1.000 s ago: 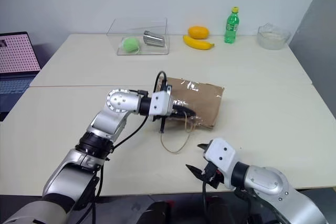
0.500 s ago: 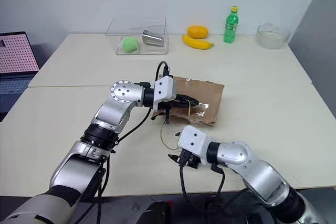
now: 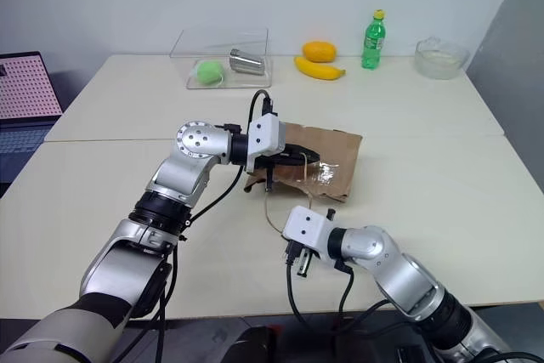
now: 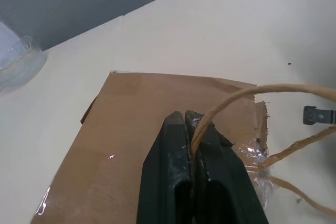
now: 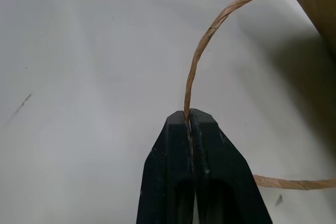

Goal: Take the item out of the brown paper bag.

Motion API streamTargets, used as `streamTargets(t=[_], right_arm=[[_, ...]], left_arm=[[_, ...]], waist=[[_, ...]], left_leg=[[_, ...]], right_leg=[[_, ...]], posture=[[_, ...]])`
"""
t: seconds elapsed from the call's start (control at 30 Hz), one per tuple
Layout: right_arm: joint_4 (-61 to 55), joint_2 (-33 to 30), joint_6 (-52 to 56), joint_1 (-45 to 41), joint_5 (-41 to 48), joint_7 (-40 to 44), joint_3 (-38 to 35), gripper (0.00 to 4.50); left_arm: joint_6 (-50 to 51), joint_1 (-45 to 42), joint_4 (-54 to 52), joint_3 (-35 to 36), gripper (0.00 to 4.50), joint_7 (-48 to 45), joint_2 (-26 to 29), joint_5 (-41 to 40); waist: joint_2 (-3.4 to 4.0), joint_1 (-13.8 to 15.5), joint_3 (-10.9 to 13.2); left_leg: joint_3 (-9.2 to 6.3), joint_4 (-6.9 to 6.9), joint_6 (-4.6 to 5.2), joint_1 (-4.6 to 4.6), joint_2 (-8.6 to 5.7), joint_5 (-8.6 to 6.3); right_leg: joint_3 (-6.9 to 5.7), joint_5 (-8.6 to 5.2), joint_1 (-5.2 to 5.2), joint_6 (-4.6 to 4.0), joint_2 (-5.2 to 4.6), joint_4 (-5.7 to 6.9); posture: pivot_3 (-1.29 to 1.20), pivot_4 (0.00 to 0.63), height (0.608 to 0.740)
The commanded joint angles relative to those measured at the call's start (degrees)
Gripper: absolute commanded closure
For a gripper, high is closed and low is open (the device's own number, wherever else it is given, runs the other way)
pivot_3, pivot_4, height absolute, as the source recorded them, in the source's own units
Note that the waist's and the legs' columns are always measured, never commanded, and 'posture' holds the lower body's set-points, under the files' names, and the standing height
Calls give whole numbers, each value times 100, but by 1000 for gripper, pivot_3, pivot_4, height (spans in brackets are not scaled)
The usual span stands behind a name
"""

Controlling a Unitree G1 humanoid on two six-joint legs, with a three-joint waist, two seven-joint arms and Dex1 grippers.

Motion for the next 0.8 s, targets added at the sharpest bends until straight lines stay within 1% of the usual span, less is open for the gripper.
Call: streamTargets(t=[0.03, 0.3, 0.57, 0.8], right_arm=[[-135, -63, -148, 87, -108, 128, -48, 4449], [-180, -199, -199, 219, -247, 347, -9, 4449], [-224, -557, -268, 454, -471, 653, 39, 4449], [-329, -691, -236, 620, -536, 750, 8, 4449]], left_arm=[[-80, -202, -73, 189, 4500, 129, 17, 16], [-196, -542, 306, 219, 4500, 337, -29, 139], [-202, -1327, 1121, 386, 4500, 918, -187, 288], [-306, -1903, 1846, 601, 4500, 1340, -275, 394]], waist=[[0, 0, 0], [0, 0, 0], [-2, 7, 1], [-2, 4, 1]], left_leg=[[0, 0, 0, 0, 0, 0], [0, 0, 0, 0, 0, 0], [0, 4, 0, -4, -3, 0], [1, 4, 0, -2, -3, 0]], right_leg=[[0, 0, 0, 0, 0, 0], [0, 0, 0, 1, 0, 0], [-2, -2, 1, 3, -2, 0], [-2, -3, 2, 5, -2, -1]], posture=[[0, 150, 740], [0, 150, 740], [0, 150, 740], [0, 150, 740]])
